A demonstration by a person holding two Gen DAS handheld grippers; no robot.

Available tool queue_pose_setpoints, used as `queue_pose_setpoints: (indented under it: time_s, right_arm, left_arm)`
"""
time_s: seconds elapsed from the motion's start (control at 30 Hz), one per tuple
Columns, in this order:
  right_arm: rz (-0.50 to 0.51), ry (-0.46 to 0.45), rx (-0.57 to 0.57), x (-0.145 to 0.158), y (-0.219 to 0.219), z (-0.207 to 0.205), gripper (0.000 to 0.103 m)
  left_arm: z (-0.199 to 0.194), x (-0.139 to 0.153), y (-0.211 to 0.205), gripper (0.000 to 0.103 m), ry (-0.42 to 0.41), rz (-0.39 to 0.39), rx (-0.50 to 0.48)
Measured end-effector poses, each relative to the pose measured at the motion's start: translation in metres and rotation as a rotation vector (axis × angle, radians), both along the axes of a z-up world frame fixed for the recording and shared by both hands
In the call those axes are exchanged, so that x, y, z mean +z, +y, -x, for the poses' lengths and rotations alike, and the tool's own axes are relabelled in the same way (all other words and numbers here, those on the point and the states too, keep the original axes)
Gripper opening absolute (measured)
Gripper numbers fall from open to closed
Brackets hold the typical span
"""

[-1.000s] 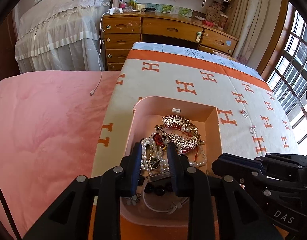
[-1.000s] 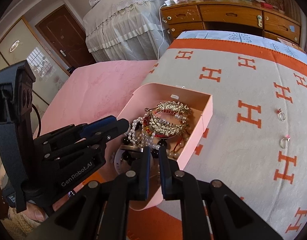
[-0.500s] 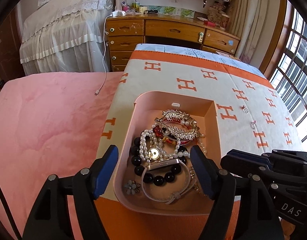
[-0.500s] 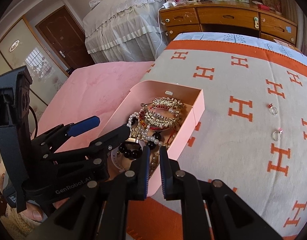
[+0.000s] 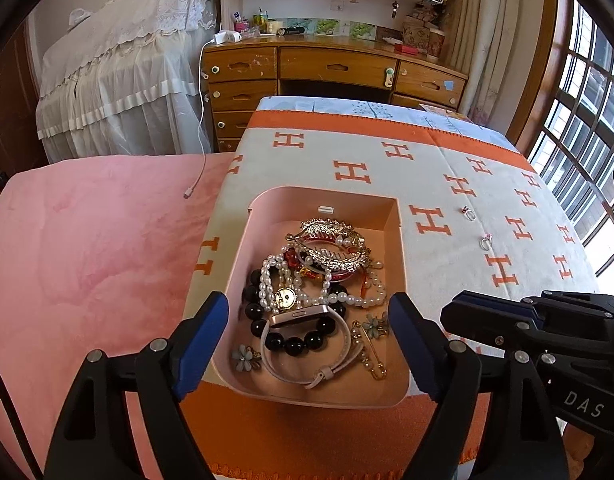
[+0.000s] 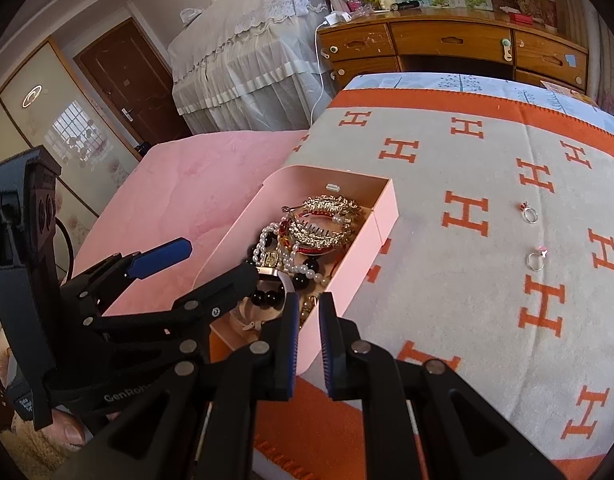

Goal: Organize jewelry
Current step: 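Withdraw both tools from the box toward the two rings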

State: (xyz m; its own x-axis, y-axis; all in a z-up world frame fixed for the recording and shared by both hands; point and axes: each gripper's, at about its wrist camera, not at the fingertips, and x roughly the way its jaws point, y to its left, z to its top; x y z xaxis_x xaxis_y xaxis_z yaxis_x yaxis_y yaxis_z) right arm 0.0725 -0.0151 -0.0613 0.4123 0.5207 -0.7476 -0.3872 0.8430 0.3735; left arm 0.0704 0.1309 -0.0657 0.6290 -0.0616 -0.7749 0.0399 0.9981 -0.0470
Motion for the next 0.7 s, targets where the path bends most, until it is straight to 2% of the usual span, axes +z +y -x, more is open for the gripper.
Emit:
queue_pose_setpoints:
  time_s: [0.13,0.5,0.53,0.57,0.63,0.7]
  right_arm:
    - [0.008,-0.024,-0.017,0.010,-0.018,0.004,0.010]
    - [0.088,-0.039,-0.126,0.017,-0.097,-0.011,0.011]
    - [0.100,-0.042,-0.141,0.017,-0.105,-0.014,0.015]
    - [0.114,-0.045,-0.158,0.017,-0.112,-0.016,0.025]
    - [0.132,-0.054,-0.185,0.016,-0.125,-0.022,0.034]
    - [0.145,-0.054,-0.197,0.015,-0.136,-0.030,0.034]
  left_arm:
    - [0.000,0.010,-0.013,0.088,-0.016,-0.010,-0.026]
    - [-0.026,0.037,-0.070,0.089,-0.041,-0.061,-0.129]
    - [-0.031,0.039,-0.076,0.089,-0.041,-0.065,-0.138]
    - [-0.037,0.040,-0.082,0.089,-0.039,-0.067,-0.145]
    - [-0.050,0.041,-0.095,0.089,-0.027,-0.069,-0.164]
    - [-0.064,0.042,-0.108,0.089,-0.013,-0.066,-0.182]
